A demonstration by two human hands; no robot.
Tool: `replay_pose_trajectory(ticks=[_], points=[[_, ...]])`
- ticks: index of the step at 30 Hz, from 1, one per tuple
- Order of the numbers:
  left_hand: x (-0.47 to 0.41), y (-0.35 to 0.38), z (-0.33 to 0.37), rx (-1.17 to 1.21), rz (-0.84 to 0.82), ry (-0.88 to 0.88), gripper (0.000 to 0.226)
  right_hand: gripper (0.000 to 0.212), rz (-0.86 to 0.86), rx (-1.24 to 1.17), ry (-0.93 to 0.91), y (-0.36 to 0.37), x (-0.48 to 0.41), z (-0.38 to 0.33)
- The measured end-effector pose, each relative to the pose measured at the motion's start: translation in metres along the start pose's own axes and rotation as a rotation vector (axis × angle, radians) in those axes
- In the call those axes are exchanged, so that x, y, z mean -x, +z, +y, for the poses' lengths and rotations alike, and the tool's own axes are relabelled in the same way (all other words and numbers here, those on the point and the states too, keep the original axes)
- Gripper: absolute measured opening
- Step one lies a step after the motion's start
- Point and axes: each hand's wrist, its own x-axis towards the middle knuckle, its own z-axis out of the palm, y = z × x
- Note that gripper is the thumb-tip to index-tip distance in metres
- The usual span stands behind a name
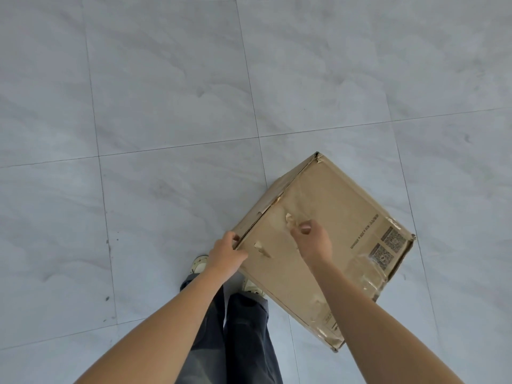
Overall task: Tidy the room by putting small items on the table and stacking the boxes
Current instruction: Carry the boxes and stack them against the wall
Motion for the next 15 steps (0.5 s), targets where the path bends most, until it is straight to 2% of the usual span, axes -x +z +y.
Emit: replay_pose_trajectory(ticks=[8, 11, 15], points=[[0.001, 0.001, 0.005, 0.353, -0.048, -0.136, 0.055, 0.047, 0.102, 0.143, -0.107, 0.003, 0.008, -0.004], [0.006, 0.008, 0.013, 0.401, -0.039, -0.105, 0.056, 0.052, 0.123, 0.153, -0.098, 0.004, 0.010, -0.004], [0.012, 0.026, 0.033, 0.417, -0.028, -0.027, 0.056, 0.054, 0.176, 0.032, -0.057, -0.018, 0.005, 0.009]])
